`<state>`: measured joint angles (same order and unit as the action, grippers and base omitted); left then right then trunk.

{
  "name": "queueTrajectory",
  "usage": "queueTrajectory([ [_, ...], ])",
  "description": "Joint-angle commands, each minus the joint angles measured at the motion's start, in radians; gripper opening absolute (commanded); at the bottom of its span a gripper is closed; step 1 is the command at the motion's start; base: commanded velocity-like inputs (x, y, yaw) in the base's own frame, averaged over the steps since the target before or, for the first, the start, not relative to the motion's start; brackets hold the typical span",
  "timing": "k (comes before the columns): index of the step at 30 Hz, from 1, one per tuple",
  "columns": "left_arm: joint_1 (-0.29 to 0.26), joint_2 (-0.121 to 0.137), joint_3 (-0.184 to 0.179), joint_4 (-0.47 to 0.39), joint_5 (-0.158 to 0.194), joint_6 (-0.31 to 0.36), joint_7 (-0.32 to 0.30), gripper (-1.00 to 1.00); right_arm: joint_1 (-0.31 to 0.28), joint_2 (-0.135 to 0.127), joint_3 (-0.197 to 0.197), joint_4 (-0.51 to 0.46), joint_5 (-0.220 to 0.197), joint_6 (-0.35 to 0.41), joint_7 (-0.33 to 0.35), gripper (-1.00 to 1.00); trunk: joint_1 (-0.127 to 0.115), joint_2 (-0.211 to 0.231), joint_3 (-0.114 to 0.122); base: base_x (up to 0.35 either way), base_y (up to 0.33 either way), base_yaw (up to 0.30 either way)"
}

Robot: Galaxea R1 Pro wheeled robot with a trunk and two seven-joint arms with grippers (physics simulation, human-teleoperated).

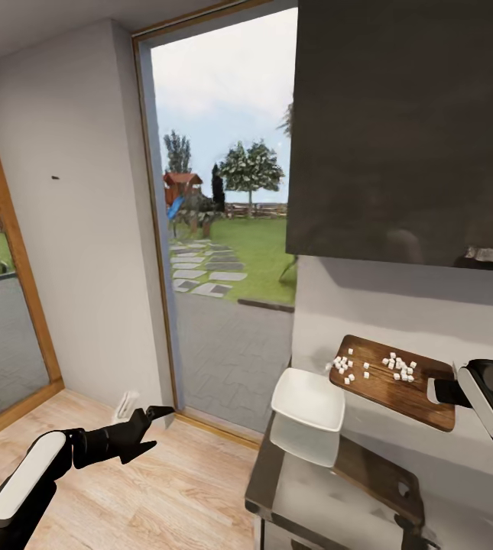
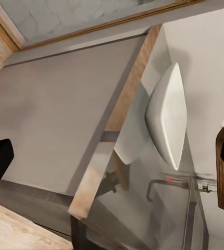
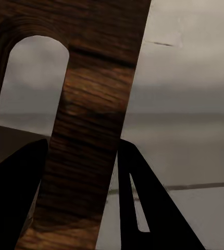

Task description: In the kitchen, take the Vidalia onion out of the sink, dice it on the chopping board with the paring knife, put the diced onion into the bowl on the countertop, then place both the paring knife and the chopping board into the sink.

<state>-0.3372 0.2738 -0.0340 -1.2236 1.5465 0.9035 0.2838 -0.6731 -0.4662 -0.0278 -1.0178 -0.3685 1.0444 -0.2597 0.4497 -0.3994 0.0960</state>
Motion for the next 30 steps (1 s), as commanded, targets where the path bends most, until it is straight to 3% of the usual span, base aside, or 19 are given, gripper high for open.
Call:
queueTrajectory([
  [1,0.0,0.001,-0.001,-0.001,0.011,0.0,0.009,1.0,0.0,0.0,0.0,-0.001,-0.009,0.003,-0.01,-1.0,0.0,-0.001,-0.001,0.0,0.046,0.0],
  [30,0.0,0.001,-0.001,-0.001,0.011,0.0,0.009,1.0,0.0,0.0,0.0,-0.001,-0.007,0.003,-0.012,-1.0,0.0,-0.001,-0.001,0.0,0.051,0.0],
])
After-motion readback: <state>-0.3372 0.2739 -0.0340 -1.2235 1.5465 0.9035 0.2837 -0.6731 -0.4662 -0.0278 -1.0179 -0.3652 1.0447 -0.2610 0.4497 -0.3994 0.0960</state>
